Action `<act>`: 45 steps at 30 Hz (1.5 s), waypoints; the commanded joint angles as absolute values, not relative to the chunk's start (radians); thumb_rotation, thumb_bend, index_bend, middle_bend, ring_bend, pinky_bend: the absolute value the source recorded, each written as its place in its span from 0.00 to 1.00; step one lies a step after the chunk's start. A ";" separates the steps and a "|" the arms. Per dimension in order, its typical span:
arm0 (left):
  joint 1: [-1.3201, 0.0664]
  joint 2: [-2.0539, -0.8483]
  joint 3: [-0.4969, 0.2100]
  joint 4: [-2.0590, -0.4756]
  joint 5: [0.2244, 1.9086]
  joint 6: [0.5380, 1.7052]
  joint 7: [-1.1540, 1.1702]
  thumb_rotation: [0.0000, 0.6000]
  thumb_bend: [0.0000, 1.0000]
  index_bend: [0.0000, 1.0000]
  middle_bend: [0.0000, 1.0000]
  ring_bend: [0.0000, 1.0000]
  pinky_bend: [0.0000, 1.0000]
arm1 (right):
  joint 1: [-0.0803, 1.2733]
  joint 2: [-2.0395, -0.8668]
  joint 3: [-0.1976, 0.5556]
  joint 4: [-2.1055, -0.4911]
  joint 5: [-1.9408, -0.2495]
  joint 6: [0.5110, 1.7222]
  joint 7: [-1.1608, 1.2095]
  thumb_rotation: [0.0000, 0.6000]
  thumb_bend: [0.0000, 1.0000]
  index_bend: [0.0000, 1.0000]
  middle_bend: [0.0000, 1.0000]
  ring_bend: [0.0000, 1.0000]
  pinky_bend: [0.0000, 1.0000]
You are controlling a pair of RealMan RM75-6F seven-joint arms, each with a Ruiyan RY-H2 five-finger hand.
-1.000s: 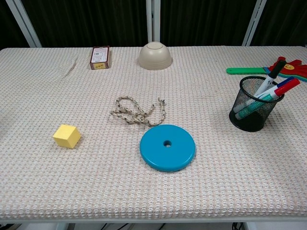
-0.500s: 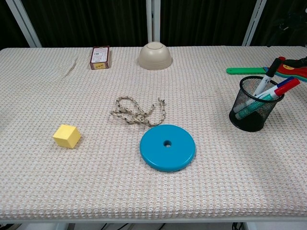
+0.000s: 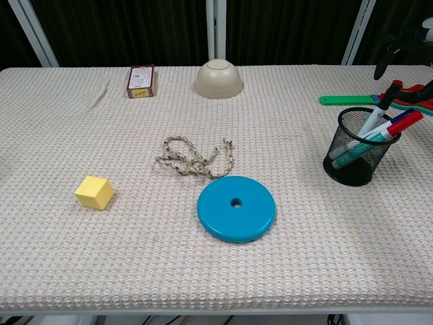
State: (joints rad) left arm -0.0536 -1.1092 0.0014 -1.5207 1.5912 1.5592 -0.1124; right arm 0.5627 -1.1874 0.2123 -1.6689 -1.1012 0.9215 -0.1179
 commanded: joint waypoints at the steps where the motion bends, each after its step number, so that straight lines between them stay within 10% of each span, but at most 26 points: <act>1: -0.052 -1.109 0.001 -1.521 1.590 1.561 -0.113 1.00 0.16 0.16 0.03 0.00 0.06 | 0.565 -1.190 0.209 -1.666 -1.100 0.923 -0.122 1.00 0.29 0.42 0.00 0.00 0.00; 45: -0.051 -1.104 -0.002 -1.526 1.584 1.554 -0.111 1.00 0.16 0.16 0.04 0.00 0.06 | 0.564 -1.178 0.192 -1.675 -1.110 0.983 -0.096 1.00 0.33 0.61 0.01 0.00 0.00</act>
State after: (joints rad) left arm -0.0515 -1.1042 -0.0024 -1.5258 1.5840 1.5545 -0.1114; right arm 0.5668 -1.1826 0.1899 -1.6700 -1.1049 0.9776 -0.1014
